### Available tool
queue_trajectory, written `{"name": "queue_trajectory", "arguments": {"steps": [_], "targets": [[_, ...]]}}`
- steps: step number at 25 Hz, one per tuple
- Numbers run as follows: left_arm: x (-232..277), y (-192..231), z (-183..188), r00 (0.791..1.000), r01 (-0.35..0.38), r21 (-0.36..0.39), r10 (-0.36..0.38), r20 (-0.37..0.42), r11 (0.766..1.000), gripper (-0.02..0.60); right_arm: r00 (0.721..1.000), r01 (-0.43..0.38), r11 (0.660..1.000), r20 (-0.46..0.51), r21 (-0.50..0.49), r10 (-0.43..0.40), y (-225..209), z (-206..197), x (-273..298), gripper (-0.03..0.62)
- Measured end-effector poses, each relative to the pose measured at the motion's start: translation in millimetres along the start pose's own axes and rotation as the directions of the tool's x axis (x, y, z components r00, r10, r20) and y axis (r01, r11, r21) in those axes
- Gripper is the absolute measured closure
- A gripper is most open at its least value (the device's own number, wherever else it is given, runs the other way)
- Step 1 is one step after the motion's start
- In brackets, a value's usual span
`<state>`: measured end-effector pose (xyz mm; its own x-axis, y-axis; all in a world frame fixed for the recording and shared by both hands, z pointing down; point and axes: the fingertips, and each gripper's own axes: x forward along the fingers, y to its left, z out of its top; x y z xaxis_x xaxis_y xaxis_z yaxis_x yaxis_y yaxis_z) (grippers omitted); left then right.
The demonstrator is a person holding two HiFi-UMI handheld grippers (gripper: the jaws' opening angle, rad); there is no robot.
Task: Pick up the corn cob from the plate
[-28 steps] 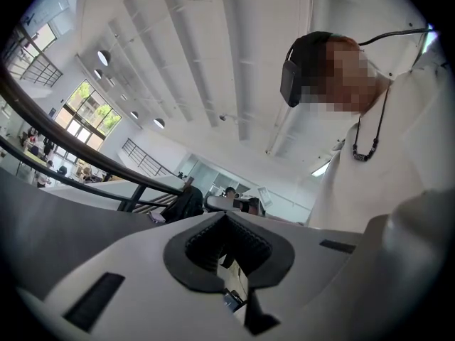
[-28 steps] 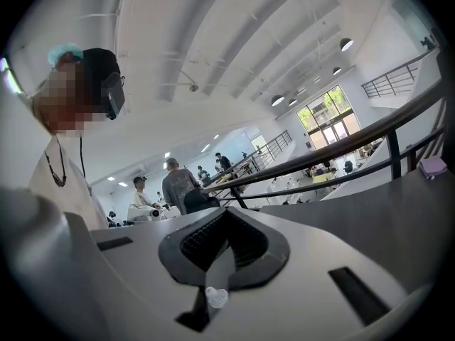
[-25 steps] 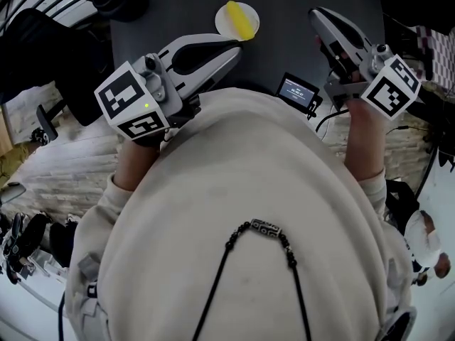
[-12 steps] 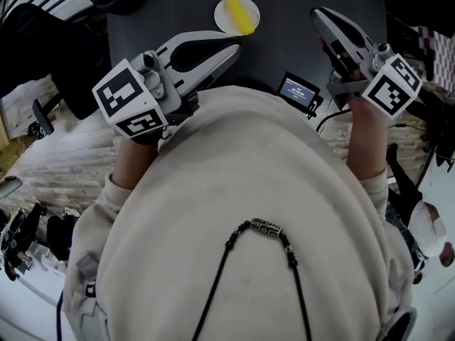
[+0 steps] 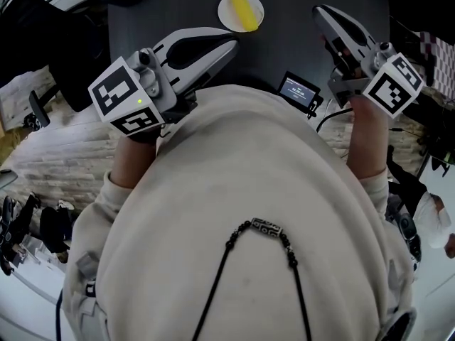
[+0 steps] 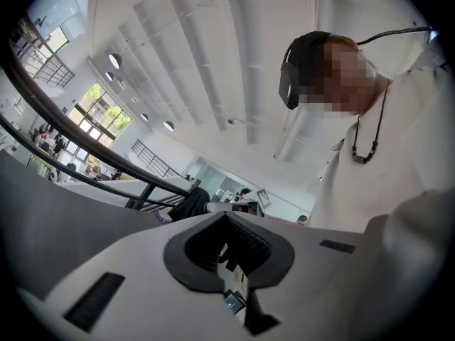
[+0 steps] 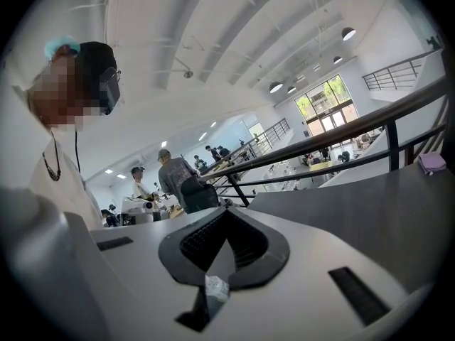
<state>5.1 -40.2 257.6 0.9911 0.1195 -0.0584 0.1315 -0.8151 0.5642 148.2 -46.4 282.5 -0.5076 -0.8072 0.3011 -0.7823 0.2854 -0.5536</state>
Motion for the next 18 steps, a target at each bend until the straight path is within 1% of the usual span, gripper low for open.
{"name": "queue_trajectory", "arguments": {"steps": [4,10,18], "targets": [[-2,-2,-3,1.0,0.001,-0.012,-0.001,0.009,1.0,0.578,1.0,-0.008,1.0,-0.017,-0.014,0.008,2,0,4,0.579],[-2,-7,-8,0.999,-0.025,-0.022,0.026,0.019,0.999,0.578,0.999,-0.022,1.0,-0.04,-0.019,0.021,-2,1,9,0.579],[-9,-5,-11,0.995,-0.086,-0.04,0.088,0.043,0.996,0.578,0.996,-0.046,0.999,-0.076,-0.026,0.044,-10,-2,22,0.579]]}}
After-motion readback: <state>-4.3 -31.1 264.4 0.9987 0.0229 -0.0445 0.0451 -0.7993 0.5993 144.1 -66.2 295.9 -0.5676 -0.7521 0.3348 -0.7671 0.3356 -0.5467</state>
